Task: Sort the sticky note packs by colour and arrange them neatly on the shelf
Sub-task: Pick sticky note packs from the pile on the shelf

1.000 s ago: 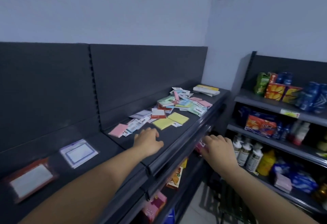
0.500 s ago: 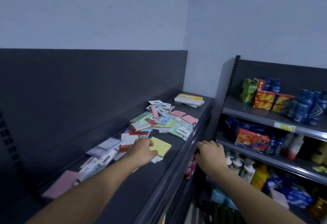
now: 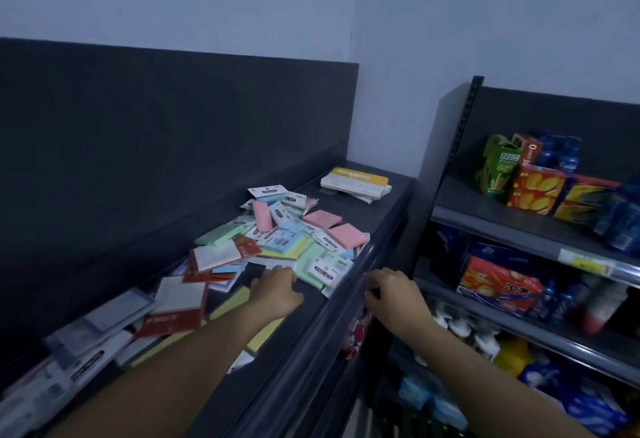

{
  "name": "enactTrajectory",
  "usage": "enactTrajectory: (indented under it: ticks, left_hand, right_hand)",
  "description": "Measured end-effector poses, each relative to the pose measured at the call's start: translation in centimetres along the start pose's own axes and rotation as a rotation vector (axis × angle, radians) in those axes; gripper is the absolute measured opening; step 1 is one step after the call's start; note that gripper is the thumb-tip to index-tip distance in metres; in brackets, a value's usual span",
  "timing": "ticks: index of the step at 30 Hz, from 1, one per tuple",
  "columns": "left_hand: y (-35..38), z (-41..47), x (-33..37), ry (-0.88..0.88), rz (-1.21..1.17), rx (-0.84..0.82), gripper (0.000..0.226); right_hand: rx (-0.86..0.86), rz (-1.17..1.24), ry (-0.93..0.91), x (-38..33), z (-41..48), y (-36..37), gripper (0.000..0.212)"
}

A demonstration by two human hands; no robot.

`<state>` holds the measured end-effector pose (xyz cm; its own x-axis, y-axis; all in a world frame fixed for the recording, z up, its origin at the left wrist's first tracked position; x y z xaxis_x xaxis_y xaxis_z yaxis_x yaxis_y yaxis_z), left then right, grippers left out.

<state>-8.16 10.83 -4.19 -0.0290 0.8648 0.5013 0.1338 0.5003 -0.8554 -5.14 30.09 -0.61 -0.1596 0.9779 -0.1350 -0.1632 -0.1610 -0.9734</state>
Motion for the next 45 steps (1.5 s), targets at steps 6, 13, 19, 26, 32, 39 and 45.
enactTrajectory:
  ticks: [6, 13, 19, 26, 32, 39, 45]
  left_hand:
    - [1.2, 5.3, 2.0, -0.088, 0.093, 0.066, 0.042]
    - [3.2, 7.2, 2.7, -0.232, 0.216, -0.003, 0.05]
    - [3.7, 8.6, 2.7, -0.347, 0.262, 0.0, 0.083]
    - [2.0, 10.6, 1.2, -0.417, 0.105, -0.001, 0.091]
    - [-1.4, 11.9, -1.0, -0.409, -0.653, 0.039, 0.042]
    - [-3.6, 8.3, -4.9, -0.483, -1.173, 0.199, 0.027]
    - [-5.7, -0.7, -9.2, -0.623, -1.322, 0.573, 0.018]
  right_hand:
    - [-0.164, 0.187, -0.21, 1.0, 6.4, 3.2, 0.036]
    - [-0.231, 0.092, -0.391, -1.0, 10.2, 6.8, 0.041]
    - [-0.22, -0.004, -0.386, -1.4, 12.8, 7.7, 0.051]
    - [-0.142, 0.1, -0.296, -0.2, 16.8, 6.0, 0.034]
    - [-0.319, 0.956, 0.109, 1.3, 21.1, 5.4, 0.024]
    - [-0.665, 1.452, 0.276, -1.5, 21.2, 7.5, 0.024]
    - [-0.919, 1.518, 0.2, -8.6, 19.6, 6.9, 0.01]
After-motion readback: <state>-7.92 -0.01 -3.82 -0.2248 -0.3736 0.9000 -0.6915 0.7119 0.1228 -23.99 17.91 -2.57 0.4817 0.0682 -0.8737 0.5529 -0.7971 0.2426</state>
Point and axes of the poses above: each hand's wrist, its own z-axis towards the middle knuckle, its own y-axis out of the palm, x = y × z, the point moved 7 cm from there along z, towards the middle knuckle, and after that the axes turned 6 degrees about -z, right-handed, at the moved point
